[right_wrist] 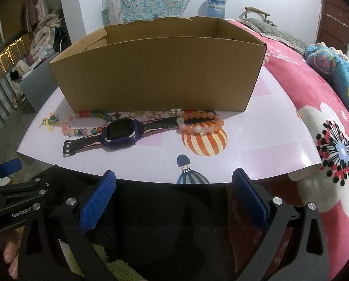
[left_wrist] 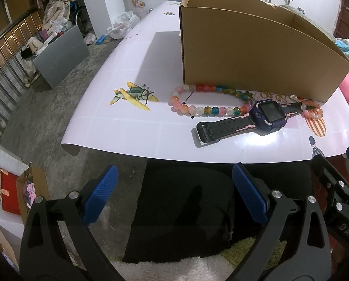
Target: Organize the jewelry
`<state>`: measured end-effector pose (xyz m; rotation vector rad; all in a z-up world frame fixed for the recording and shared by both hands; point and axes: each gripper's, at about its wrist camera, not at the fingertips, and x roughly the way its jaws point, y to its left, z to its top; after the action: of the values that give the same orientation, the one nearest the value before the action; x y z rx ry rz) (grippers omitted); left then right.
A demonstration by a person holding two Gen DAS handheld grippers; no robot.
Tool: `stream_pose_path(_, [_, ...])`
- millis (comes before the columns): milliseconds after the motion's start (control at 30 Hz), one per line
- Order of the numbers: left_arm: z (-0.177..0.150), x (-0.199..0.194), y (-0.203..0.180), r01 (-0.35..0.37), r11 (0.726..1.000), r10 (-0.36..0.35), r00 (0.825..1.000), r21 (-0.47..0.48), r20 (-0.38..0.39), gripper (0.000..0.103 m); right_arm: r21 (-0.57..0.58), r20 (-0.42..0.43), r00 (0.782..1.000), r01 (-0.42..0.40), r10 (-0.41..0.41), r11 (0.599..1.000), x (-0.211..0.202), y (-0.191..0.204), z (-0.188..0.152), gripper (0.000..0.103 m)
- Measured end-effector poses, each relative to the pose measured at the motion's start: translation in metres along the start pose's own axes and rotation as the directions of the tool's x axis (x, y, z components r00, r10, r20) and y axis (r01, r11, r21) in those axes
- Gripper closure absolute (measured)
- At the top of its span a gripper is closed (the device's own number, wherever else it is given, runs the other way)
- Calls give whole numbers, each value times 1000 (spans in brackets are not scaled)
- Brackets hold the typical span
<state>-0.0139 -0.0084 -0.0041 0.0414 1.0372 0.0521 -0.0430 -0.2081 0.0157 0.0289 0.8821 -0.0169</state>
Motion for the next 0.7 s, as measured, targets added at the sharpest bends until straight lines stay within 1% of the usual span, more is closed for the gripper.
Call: stream_pose_path(700, [-1, -1, 4, -7, 1000, 7, 1000, -2, 7, 9, 2, 0, 1000, -4, 4, 1000, 0, 1, 0, 6])
